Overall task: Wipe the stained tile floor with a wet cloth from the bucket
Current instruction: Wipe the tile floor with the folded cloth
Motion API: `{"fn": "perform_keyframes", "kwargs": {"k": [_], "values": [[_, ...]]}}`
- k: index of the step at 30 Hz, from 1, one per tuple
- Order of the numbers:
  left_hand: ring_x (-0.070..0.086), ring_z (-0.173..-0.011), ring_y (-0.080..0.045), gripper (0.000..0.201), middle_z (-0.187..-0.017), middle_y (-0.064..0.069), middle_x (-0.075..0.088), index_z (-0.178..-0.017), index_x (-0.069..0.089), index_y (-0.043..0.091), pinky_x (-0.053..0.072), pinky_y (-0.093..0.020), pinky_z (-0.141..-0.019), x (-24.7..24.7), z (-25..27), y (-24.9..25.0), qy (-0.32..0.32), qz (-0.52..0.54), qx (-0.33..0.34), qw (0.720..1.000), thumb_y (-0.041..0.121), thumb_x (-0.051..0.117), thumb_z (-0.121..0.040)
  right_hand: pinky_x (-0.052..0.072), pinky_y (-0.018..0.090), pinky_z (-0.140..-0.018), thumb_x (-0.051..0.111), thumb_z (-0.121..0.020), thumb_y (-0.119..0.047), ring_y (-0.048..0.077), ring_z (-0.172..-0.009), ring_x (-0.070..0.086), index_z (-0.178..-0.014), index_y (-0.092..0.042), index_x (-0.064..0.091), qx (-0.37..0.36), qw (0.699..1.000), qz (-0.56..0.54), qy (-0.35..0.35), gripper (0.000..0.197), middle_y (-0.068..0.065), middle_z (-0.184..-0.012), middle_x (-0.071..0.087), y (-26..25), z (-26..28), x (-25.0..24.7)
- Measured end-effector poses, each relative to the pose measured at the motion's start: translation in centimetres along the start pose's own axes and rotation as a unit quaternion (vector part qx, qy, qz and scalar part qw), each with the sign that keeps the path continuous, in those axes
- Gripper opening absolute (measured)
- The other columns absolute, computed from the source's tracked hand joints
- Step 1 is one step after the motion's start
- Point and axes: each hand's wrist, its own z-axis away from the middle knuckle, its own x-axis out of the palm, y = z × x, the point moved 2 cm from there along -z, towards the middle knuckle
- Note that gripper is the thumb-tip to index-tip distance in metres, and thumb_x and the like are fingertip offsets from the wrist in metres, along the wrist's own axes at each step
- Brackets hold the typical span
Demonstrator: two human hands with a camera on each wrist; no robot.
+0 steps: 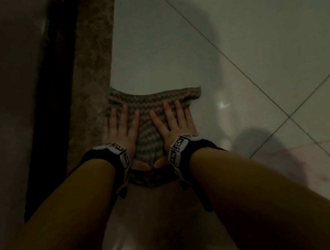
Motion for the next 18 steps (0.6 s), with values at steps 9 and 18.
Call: {"fn": "perform_keyframes", "kwargs": {"k": [9,18], "values": [[-0.027,-0.142,-0.044,0.146,-0.149,-0.015,-0.04,-0.124,-0.042,0.017,-0.012,-0.055,-0.116,4.7,3.9,0.5,-0.018,0.014,-0.004,1.0,0.078,0.069,-0.052,-0.023,0.048,-0.109,0.065,-0.06,-0.074,0.037,-0.14,-0.032,-0.145,-0.03,-0.027,-0.003,0.999,0.007,-0.038,0.132,0.011,-0.153,-0.035,-2.6,3.6,3.7],[-0.027,-0.141,-0.045,0.142,-0.147,-0.014,-0.041,-0.125,-0.04,0.015,-0.015,-0.056,-0.115,10.2,9.9,2.3,-0.035,0.038,0.005,0.999,0.077,0.068,-0.056,-0.027,0.046,-0.103,0.06,-0.06,-0.078,0.037,-0.141,-0.029,-0.146,-0.03,-0.024,-0.026,0.998,0.032,-0.036,0.129,0.011,-0.154,-0.032,-5.2,9.0,8.6]]}}
